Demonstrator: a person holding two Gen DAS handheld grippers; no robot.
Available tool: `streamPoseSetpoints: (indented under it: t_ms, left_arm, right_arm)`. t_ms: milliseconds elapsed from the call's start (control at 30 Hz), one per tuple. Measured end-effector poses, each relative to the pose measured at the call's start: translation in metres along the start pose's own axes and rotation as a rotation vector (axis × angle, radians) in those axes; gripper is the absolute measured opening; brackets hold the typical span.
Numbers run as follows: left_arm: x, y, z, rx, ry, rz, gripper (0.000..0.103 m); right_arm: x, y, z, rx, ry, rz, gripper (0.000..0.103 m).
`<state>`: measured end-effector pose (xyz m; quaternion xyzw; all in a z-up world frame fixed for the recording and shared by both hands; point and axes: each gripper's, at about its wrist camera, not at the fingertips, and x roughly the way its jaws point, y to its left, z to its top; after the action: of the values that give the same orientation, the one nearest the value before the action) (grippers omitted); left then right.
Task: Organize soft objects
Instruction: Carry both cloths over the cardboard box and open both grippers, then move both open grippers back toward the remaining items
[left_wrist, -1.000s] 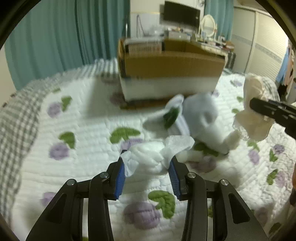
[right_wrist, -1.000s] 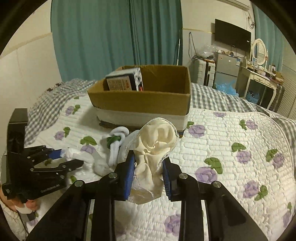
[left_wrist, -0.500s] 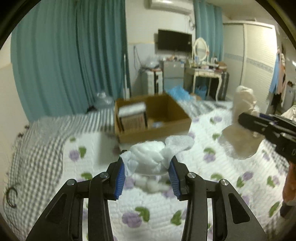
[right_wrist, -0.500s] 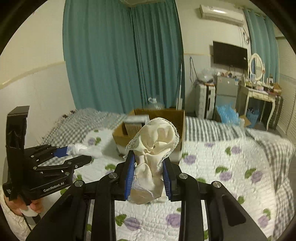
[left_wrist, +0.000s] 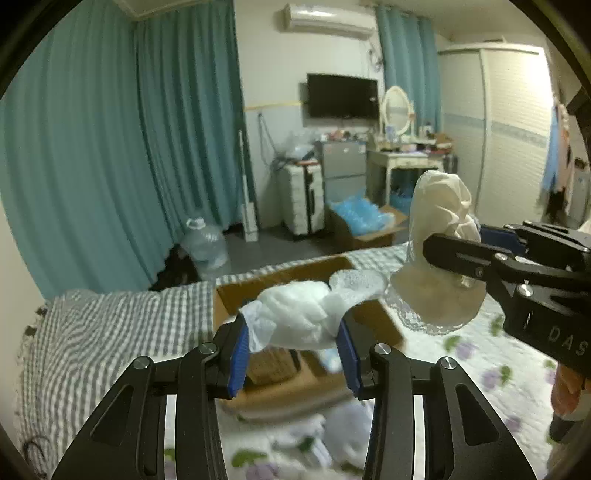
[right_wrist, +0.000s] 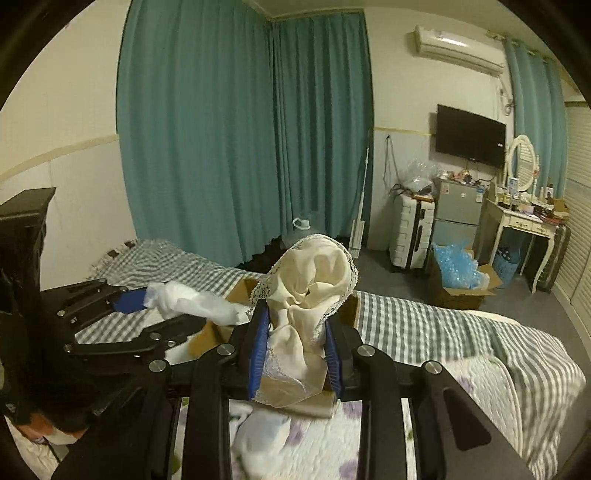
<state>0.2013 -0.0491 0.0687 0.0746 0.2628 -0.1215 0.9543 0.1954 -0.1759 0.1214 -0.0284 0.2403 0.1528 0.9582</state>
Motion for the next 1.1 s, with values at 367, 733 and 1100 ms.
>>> streamPoseSetpoints:
  t_ms: [367, 733, 1100]
  left_arm:
    - [0.104, 0.020, -0.005, 0.032, 0.032, 0.050, 0.046]
    - [0.081, 0.022, 0.001, 0.056, 0.014, 0.105, 0.072]
    - [-0.083, 0.008, 0.043, 0.047, -0.195, 0.162, 0.096]
  right_arm:
    - [0.154, -0.043, -0.018, 0.053, 0.148, 0.027, 0.027]
    - [0.138, -0.065, -0.015, 0.140, 0.079, 0.031, 0.078]
    - [-0.020, -0.026, 0.039, 0.053, -0.051, -0.069, 0.094]
